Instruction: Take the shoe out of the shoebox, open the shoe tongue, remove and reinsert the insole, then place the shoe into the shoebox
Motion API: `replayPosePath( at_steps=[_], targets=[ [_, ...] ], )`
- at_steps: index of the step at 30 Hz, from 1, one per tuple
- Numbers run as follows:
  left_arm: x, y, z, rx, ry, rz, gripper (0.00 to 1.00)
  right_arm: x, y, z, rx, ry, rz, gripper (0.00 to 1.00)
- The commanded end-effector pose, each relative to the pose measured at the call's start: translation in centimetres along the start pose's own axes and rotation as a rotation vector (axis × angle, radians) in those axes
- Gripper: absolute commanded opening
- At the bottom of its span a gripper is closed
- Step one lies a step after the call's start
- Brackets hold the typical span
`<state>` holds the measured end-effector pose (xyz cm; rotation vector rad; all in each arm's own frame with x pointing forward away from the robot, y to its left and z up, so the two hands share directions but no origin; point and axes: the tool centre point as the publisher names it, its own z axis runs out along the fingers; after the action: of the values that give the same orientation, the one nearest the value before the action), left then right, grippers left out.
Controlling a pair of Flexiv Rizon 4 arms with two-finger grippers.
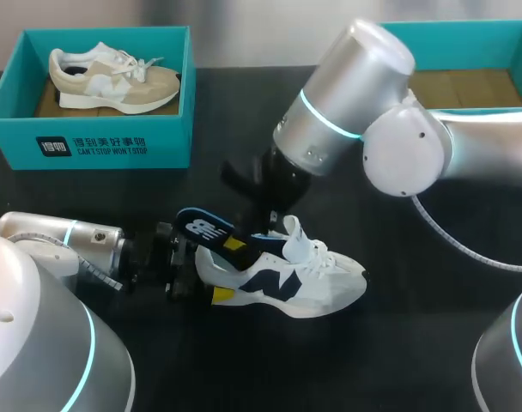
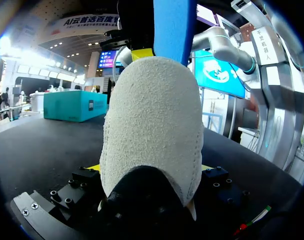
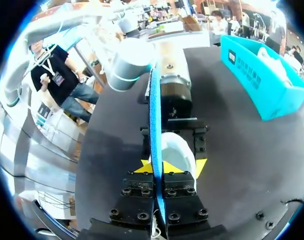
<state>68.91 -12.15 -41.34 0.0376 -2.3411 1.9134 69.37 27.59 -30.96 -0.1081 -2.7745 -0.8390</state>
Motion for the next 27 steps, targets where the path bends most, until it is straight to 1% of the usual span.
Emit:
replayPosePath(
  at_steps=[1, 3, 5, 20, 21, 23, 27],
  targets=[
    [0.0, 0.0, 0.1, -0.002, 0.0, 0.0, 0.0, -0.6, 1.7, -0.3, -0.008, 0.019, -0.027, 0.0],
    [0.0, 0.0, 0.1, -0.002, 0.0, 0.0, 0.0, -0.8, 2.4, -0.6, -0.041, 0.032, -0.04, 0.0],
    [0.0, 0.0, 0.1, -0.002, 0.0, 0.0, 0.0, -0.8, 3.6, -1.6, -0.177, 0.038, -0.115, 0.0],
    [0.0, 0.0, 0.1, -0.002, 0.0, 0.0, 0.0, -0.8, 3.6, -1.6, -0.177, 0.038, -0.115, 0.0],
    [0.0, 0.0, 0.1, -0.002, 0.0, 0.0, 0.0, -1.0, 4.3, -2.0, -0.215, 0.025, -0.13, 0.0],
    [0.0, 0.0, 0.1, -0.002, 0.0, 0.0, 0.0, -1.2, 5.7, -3.3, -0.248, 0.01, -0.149, 0.0],
    [0.0, 0.0, 0.1, -0.002, 0.0, 0.0, 0.0, -0.9, 8.0, -6.6, -0.303, 0.006, -0.171, 0.0]
  ],
)
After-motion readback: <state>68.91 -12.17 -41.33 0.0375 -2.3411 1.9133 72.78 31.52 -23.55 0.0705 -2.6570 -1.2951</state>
